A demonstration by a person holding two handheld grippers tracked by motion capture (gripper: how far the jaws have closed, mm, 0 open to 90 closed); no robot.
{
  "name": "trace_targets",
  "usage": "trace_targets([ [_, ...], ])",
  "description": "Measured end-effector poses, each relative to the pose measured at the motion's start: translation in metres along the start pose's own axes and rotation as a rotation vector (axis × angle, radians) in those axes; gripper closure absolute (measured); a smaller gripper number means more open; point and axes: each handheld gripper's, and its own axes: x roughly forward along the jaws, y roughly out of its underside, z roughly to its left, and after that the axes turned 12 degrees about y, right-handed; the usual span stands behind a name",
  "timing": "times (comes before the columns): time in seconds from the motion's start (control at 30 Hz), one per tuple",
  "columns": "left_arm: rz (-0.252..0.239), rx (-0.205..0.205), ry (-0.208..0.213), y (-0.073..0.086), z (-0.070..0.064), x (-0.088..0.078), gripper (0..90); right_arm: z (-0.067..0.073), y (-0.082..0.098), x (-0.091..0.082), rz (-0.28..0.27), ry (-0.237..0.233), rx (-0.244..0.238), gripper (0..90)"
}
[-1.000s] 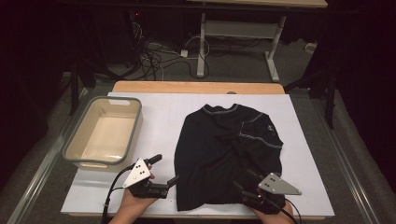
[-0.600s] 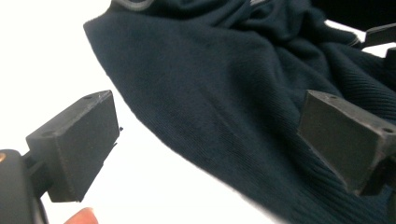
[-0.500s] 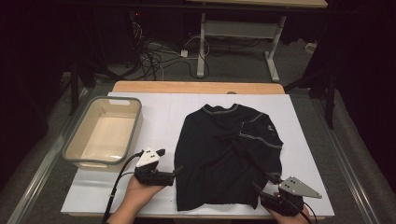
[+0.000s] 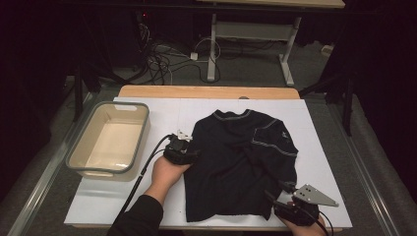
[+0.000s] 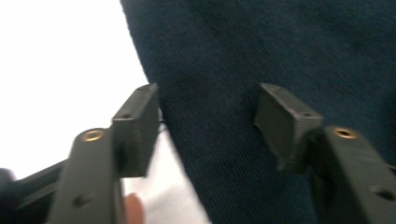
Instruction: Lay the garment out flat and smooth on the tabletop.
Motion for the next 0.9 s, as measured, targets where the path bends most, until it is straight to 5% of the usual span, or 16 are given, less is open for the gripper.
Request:
trace_targets([
  [0.13, 0.008, 0.065, 0.026, 0.003, -0.009, 0.000, 74.5, 0.000, 0.000, 0.001, 0.000, 0.000, -0.005, 38.9],
  [0.2, 0.009, 0.091, 0.011, 0.005, -0.014, -0.001, 81.7, 0.001, 0.000, 0.001, 0.003, 0.002, -0.005, 38.9],
  [0.4, -0.029, 0.141, 0.058, 0.028, -0.020, -0.025, 83.7, 0.000, -0.001, -0.002, -0.004, 0.012, -0.010, 39.6],
  [0.7, -0.087, 0.214, 0.106, 0.101, -0.045, -0.079, 83.7, 0.000, 0.000, -0.002, 0.001, 0.010, -0.019, 48.7],
  [0.9, -0.115, 0.199, 0.127, 0.140, -0.060, -0.112, 83.8, 0.006, -0.006, 0.004, 0.002, -0.004, -0.019, 49.0],
])
